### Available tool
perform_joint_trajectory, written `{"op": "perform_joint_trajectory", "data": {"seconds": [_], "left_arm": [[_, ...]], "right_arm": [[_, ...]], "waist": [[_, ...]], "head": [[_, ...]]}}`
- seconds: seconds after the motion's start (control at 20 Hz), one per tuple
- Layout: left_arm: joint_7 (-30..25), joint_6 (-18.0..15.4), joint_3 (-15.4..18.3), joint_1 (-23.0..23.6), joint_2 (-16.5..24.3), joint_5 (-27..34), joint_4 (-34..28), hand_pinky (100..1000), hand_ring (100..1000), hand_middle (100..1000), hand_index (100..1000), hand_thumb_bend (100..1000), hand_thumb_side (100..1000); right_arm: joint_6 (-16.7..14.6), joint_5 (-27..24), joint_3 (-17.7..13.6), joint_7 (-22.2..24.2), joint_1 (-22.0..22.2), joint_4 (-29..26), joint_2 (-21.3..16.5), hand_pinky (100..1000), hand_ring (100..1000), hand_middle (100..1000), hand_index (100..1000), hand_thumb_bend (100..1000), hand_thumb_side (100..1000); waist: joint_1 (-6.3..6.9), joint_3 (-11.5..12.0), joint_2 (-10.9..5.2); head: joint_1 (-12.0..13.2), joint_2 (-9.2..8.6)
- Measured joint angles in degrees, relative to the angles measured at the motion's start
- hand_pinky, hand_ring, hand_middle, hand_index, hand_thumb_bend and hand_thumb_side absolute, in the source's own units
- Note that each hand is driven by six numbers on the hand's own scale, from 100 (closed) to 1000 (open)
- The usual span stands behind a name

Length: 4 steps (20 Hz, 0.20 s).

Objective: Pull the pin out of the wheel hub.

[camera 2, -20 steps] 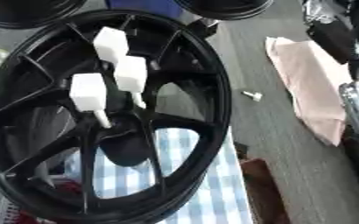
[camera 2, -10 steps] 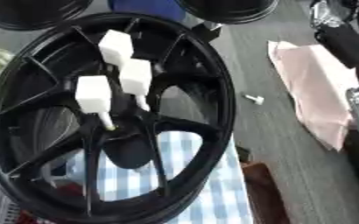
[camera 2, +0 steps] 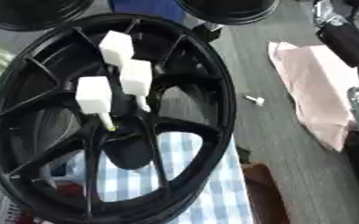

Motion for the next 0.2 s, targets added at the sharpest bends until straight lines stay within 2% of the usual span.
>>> {"op": "perform_joint_trajectory", "data": {"seconds": [0.2], "left_arm": [[2.7, -3.1, -0.7, -0.6, -4.5, 3.5, -1.9, 670, 684, 618, 738, 590, 642]], "right_arm": [[-0.1, -0.4, 0.1, 0.3, -2.1, 0.0, 1.2, 892, 774, 761, 783, 169, 329]], "waist": [[-0.42, -0.3, 0.06]], "head": [[0.2, -0.29]]}}
